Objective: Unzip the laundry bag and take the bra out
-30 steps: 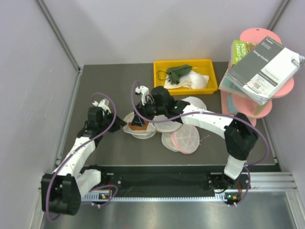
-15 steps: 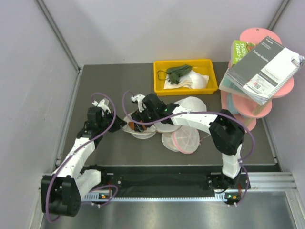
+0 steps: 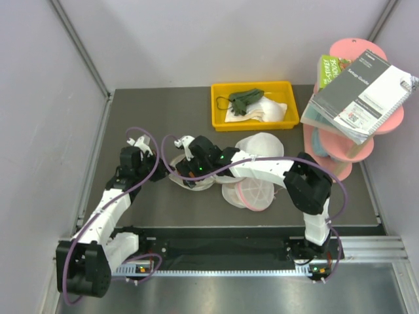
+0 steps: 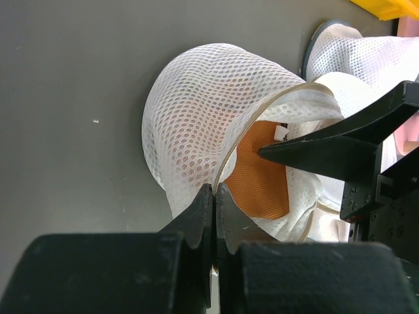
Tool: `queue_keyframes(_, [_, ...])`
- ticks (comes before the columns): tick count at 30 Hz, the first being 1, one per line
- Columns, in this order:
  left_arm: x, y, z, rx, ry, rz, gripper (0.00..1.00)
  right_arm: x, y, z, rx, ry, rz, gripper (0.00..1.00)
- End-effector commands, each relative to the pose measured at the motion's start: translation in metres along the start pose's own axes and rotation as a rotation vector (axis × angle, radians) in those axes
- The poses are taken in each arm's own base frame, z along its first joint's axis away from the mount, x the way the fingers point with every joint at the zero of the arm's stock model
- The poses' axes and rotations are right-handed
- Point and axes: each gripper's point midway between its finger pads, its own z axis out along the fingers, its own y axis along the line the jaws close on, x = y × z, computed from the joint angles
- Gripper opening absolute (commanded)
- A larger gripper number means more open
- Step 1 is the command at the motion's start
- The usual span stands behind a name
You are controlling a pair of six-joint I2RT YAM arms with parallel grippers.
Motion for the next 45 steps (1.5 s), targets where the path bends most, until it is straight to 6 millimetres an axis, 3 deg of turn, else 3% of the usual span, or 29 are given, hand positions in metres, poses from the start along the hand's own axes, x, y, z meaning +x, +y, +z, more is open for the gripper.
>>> queue_keyframes(1, [-0.015,-0.016,-0.005,0.050,-0.051,0.031,0.00,-0.007,0.006,-0.001,0.003,-0.018,0.013,0.83])
queue_keyframes(9, [-0.009,-0.013,-0.008,0.047,-0.041,0.032,0.00,-0.039,0.007,-0.019,0.000,-0.115,0.095,0.84])
queue_keyframes(20, [-0.006,-0.015,-0.011,0.058,-0.035,0.031,0.00,-0.047,-0.011,-0.015,0.034,-0.158,0.213,0.80])
queue_keyframes(29, [-0.010,-0.021,-0.011,0.077,-0.047,0.030,0.00,-0.029,-0.024,-0.001,0.143,-0.104,0.153,0.80])
queue_keyframes(34, [-0.011,-0.019,-0.007,0.076,-0.045,0.029,0.00,-0.026,-0.016,-0.003,0.132,-0.098,0.104,0.81])
queue_keyframes(45, [-0.020,-0.025,-0.004,0.091,-0.059,0.029,0.00,0.008,0.001,0.005,0.112,-0.005,0.037,0.91])
